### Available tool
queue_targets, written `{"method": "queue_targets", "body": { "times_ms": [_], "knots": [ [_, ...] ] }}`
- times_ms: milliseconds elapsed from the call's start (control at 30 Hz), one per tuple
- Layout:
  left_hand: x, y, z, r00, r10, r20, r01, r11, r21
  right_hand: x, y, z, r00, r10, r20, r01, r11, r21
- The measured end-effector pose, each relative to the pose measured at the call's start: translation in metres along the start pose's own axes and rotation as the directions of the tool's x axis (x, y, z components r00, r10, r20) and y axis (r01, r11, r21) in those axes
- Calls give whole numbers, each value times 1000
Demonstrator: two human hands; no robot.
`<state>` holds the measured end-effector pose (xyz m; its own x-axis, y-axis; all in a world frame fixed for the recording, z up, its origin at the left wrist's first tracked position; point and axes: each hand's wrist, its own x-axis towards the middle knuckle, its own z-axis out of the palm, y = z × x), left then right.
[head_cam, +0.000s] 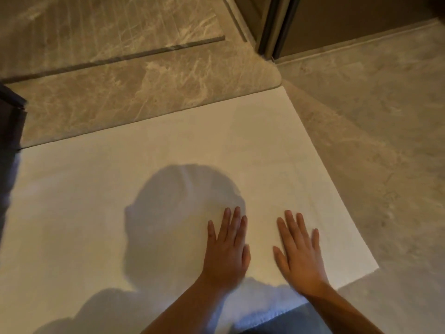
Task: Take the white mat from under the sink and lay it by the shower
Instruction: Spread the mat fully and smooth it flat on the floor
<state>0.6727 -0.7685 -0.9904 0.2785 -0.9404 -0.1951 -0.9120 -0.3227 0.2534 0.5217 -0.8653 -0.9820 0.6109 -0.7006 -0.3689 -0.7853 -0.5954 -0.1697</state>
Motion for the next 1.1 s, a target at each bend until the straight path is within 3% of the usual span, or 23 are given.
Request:
{"method": "queue_targets", "body": {
  "times_ms": [233, 333, 467, 567, 667, 833, 900, 1100],
  "knots": [
    [-13, 3, 6, 992, 49, 114, -50, 999, 9, -16, 15, 5, 999, 25, 34, -23, 998, -64],
    [-13, 2, 4, 994, 47, 100, -46, 999, -20, -20, 33, 2, 990, 135, 43, -134, 991, -22],
    [-18, -11, 3, 997, 71, 43, -70, 997, -30, -13, 21, -9, 990, 139, 36, -139, 990, -1],
    [-24, -40, -2, 1000, -1, -11, 1, 1000, 7, 13, -13, -11, 1000, 19, 12, -19, 1000, 4],
    [-35, -81, -12, 991, -126, -40, 128, 991, 44, 44, -66, -12, 979, -202, 6, 202, 979, -22],
    [-65, -141, -27, 908, -415, -62, 418, 907, 59, 80, -147, -14, 836, -545, 57, 546, 819, -174],
    [-88, -162, -27, 857, -508, -84, 511, 860, 16, 89, -169, -13, 783, -616, 87, 620, 764, -179],
    [-139, -210, -23, 699, -707, -106, 707, 706, -44, 95, -209, 0, 740, -657, 145, 672, 710, -211]
  ]
}}
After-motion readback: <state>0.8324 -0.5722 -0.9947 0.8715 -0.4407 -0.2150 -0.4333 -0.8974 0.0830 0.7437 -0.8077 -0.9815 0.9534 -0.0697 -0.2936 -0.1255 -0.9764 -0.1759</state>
